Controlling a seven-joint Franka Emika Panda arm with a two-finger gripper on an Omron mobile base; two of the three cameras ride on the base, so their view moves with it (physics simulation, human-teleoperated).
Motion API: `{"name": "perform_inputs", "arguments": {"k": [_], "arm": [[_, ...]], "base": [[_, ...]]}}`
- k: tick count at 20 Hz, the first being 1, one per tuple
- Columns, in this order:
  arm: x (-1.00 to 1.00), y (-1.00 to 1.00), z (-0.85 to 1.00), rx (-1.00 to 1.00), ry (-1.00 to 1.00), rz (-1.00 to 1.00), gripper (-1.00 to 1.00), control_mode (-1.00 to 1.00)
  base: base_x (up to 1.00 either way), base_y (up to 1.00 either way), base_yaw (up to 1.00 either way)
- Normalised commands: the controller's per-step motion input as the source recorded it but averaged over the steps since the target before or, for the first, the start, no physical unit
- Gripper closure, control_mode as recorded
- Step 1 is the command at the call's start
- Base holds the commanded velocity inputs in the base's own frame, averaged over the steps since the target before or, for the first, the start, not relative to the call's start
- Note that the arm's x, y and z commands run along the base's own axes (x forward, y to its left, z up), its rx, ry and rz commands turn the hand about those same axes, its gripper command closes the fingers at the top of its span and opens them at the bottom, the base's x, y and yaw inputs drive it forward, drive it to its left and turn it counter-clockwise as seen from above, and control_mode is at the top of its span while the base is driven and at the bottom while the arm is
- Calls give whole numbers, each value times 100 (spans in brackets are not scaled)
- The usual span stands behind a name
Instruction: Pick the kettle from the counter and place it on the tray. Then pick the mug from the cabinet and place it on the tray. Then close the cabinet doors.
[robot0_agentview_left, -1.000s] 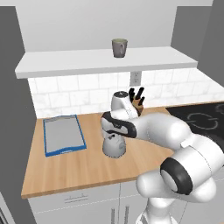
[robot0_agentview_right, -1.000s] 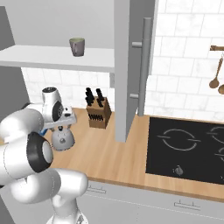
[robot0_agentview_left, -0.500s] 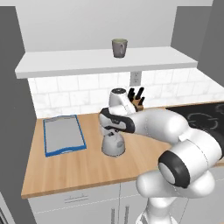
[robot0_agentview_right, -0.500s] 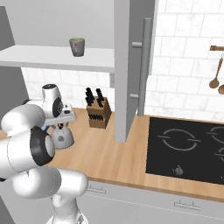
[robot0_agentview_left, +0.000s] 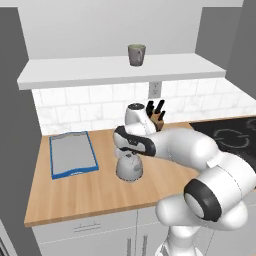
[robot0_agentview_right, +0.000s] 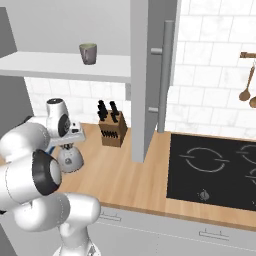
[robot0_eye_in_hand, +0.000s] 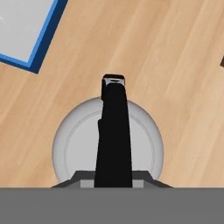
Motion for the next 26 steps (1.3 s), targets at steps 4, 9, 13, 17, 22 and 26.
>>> {"name": "perform_inputs", "arguments": {"k": [4, 9, 13, 17, 22, 26], "arm": [[-48, 0, 30, 8, -7, 0, 100, -100], [-54, 19, 24, 14, -13, 0, 100, -100], [-36, 37, 16, 10, -30, 0, 100, -100], [14, 27, 36, 6, -12, 0, 100, -100], [18, 59, 36, 0, -10, -1, 100, -100], [55, 51, 22, 0, -5, -9, 100, -100]], "base": [[0, 0, 0], [0, 0, 0], [0, 0, 0], [0, 0, 0], [0, 0, 0], [0, 0, 0]]}}
